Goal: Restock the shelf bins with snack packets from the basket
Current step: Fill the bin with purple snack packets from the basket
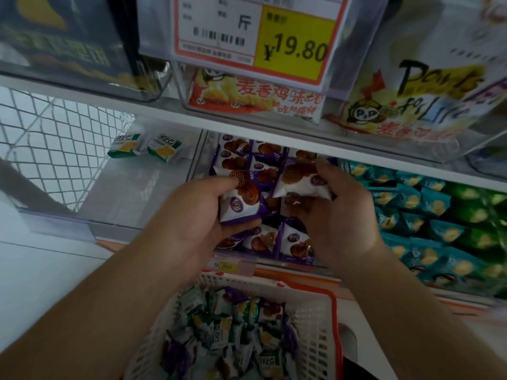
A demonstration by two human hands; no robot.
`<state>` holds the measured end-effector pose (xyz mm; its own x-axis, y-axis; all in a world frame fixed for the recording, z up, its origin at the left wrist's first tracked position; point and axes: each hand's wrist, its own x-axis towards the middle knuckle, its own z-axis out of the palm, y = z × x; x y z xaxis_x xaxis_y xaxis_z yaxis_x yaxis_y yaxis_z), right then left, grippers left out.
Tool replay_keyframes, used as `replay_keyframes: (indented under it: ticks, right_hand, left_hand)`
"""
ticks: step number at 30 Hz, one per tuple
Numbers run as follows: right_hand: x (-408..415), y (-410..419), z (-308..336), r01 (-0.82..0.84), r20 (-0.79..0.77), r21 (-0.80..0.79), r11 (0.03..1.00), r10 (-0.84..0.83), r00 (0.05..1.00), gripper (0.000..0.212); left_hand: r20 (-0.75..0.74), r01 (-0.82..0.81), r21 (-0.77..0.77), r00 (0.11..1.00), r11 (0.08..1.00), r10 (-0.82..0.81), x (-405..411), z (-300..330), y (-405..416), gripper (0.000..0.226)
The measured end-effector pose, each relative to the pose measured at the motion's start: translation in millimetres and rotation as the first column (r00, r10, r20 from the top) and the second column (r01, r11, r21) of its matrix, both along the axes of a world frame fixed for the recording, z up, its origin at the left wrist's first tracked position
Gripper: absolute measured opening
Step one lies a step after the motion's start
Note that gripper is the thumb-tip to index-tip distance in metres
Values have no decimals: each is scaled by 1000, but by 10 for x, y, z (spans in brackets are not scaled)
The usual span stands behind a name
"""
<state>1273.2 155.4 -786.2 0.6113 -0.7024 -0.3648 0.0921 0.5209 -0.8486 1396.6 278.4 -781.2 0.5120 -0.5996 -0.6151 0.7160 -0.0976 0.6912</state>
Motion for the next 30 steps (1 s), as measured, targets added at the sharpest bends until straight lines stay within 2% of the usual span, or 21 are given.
replay_keyframes:
  ticks: [3, 6, 8, 10, 14, 20, 24, 26, 28, 30]
  right_hand:
    - [-28, -44, -20, -13, -42, -1, 1000, 13, 999, 30]
    - [-53, -105, -100, -29, -89, -52, 998, 25, 996, 24]
    - [-67, -129, -132, -7, -107, -105, 994, -4, 994, 20]
    - [-65, -128, -134, -1, -113, -153, 988, -17, 993, 18]
    - [-48, -116, -117, 15, -114, -148, 989, -33, 993, 21]
    - [-23, -149, -87, 21, -55, -37, 999, -23, 998, 4]
    - [-30, -90, -12, -77, 22, 32, 997, 76, 997, 30]
    - [-17, -63, -10, -86, -73, -55, 995, 81, 994, 34]
    - [-3, -53, -80, -78, -260, -228, 971, 16, 965, 37]
    - [16, -39, -125, -105, -377, -387, 916, -53, 925, 34]
  left_hand:
    - [102, 26, 48, 994, 998, -31, 21, -18, -7, 16]
    - [349, 43, 206, 930, 978, -114, 46, -33, 18, 7]
    - [489, 54, 321, 846, 946, -214, 50, -23, 44, 25]
    - [547, 58, 337, 801, 940, -245, 57, -11, 62, 40]
    - [578, 77, 276, 783, 958, -229, 70, -7, 71, 26]
    - [487, 55, 151, 865, 987, -123, 60, -31, 69, 10]
    - [483, 15, 143, 872, 990, -83, 72, -44, 53, 4]
    - [472, 0, 127, 880, 992, -60, 70, -44, 35, 4]
    - [462, 5, 114, 885, 994, -58, 66, -56, 19, 5]
    - [461, 25, 114, 884, 993, -75, 62, -86, 0, 6]
